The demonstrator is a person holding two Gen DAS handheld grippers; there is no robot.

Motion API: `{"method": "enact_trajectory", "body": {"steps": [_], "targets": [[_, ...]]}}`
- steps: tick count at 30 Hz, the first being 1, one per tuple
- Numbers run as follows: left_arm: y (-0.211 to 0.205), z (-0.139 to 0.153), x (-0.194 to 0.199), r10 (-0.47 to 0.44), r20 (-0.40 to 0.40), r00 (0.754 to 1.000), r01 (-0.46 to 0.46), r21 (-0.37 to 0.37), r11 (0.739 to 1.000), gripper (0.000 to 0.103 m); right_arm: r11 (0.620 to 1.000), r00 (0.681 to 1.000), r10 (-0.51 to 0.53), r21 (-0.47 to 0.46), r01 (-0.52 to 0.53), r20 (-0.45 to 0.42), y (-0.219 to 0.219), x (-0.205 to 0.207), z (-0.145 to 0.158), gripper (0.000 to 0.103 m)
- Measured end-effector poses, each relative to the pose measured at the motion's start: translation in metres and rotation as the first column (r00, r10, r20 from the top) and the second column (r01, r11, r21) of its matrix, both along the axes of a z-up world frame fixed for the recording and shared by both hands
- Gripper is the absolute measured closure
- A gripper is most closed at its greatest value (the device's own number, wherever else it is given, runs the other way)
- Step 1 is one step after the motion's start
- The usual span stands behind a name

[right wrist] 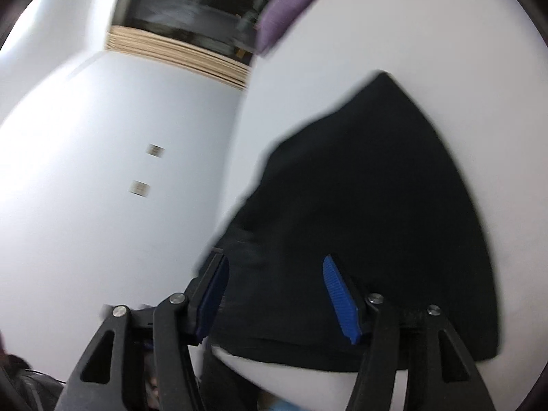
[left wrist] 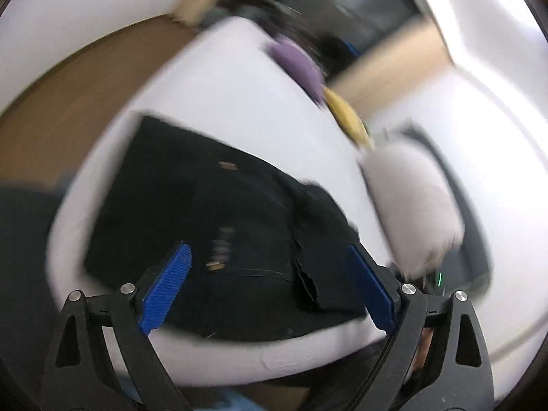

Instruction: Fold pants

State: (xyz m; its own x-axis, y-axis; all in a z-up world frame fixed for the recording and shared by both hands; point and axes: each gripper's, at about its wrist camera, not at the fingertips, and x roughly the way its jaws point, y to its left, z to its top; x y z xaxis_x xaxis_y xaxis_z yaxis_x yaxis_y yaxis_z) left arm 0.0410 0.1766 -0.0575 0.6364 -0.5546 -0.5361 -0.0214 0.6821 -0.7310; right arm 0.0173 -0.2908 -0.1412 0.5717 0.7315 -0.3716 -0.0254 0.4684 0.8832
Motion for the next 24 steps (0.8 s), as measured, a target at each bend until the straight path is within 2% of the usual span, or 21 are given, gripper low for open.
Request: {"method": "enact_trajectory", "body": {"steps": [1, 4, 8, 11, 14, 17, 24], "targets": [[0.024, -0.007, -0.012, 0.077, -0.030, 0.997, -0.078, -0.060, 0.995, 0.011, 1.000, 1.000, 0.003, 0.025, -0.004, 0.025, 0.006, -0.001, 0.006, 0.041], [0.057, -0.021, -0.031, 0.165, -0.091, 0.982, -0.178, -0.151, 0.972, 0.011, 0.996, 0.998, 0.025, 0.081, -0.029, 0.059, 0.019, 0.005, 0.016, 0.041], [0.073, -0.040, -0.038, 0.157, -0.160, 0.975, -0.193, -0.243, 0.951, 0.013, 0.984, 0.996, 0.048, 0.168, -0.061, 0.076, 0.039, 0.020, 0.020, 0.041], [0.081, -0.053, -0.038, 0.135, -0.210, 0.968, -0.194, -0.292, 0.937, 0.012, 0.976, 0.994, 0.079, 0.199, -0.092, 0.072, 0.065, 0.029, 0.023, 0.041], [0.082, -0.072, -0.040, 0.113, -0.281, 0.953, -0.211, -0.348, 0.913, 0.012, 0.973, 0.991, 0.109, 0.197, -0.122, 0.075, 0.076, 0.029, 0.026, 0.041], [0.087, -0.100, -0.040, 0.109, -0.367, 0.924, -0.260, -0.395, 0.881, 0.013, 0.969, 0.990, 0.121, 0.206, -0.135, 0.078, 0.085, 0.031, 0.030, 0.041], [0.091, -0.104, -0.029, 0.124, -0.354, 0.927, -0.279, -0.432, 0.858, 0.013, 0.964, 0.989, 0.121, 0.229, -0.138, 0.088, 0.076, 0.026, 0.027, 0.042]]}}
